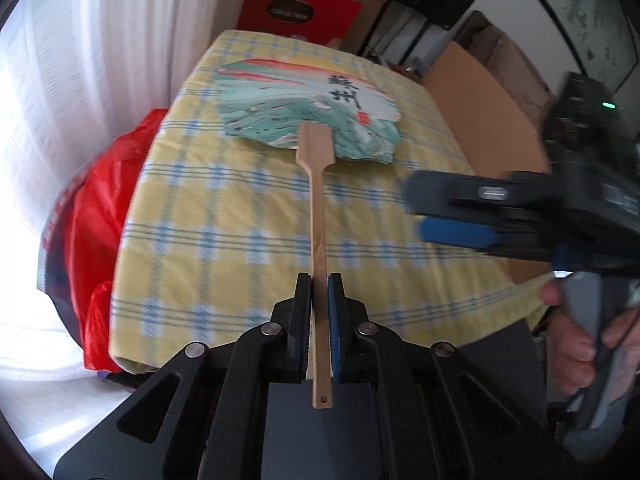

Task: Organize objects
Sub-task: 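Close the left gripper on the fan's wooden handle while the right gripper grips it too, then lift the paper fan and carry it toward the cardboard box with both grippers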

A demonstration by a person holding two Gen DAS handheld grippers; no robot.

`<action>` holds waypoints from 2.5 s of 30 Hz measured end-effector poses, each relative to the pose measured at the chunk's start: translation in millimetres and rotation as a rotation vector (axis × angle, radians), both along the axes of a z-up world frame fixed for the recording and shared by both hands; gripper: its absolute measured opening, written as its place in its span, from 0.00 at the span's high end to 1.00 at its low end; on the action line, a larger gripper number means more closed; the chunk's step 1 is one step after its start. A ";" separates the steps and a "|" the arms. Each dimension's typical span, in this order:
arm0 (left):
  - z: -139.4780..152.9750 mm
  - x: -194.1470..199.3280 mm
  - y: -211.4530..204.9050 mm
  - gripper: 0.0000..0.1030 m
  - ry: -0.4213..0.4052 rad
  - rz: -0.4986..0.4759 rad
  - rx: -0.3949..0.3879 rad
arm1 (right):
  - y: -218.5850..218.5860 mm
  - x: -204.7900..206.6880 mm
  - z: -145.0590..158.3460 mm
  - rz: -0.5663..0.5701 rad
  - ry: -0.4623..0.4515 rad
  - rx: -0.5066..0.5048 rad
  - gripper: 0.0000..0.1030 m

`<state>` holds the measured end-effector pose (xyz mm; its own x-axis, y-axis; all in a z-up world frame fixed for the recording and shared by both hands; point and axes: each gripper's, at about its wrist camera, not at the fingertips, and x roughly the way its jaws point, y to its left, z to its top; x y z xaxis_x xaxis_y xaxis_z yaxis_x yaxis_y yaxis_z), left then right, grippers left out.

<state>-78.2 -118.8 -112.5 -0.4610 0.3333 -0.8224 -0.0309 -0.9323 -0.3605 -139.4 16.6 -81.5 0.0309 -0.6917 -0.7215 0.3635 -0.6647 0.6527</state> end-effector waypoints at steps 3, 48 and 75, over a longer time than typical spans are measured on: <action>4.6 -0.6 5.4 0.92 0.003 -0.012 0.017 | -0.2 -5.2 -6.8 -0.050 -0.012 -0.023 0.48; 100.6 -0.4 69.8 0.91 0.205 -0.103 0.047 | 34.3 -34.1 97.0 -0.188 0.137 -0.171 0.90; 143.8 -44.2 225.8 0.91 0.262 -0.347 0.041 | 224.0 -89.2 148.4 -0.416 0.237 -0.151 0.91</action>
<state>-122.4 107.0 31.3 -0.5078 0.5347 -0.6755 -0.4348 -0.8359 -0.3348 -228.6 240.6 66.9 -0.4222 -0.7079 -0.5662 0.2382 -0.6893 0.6842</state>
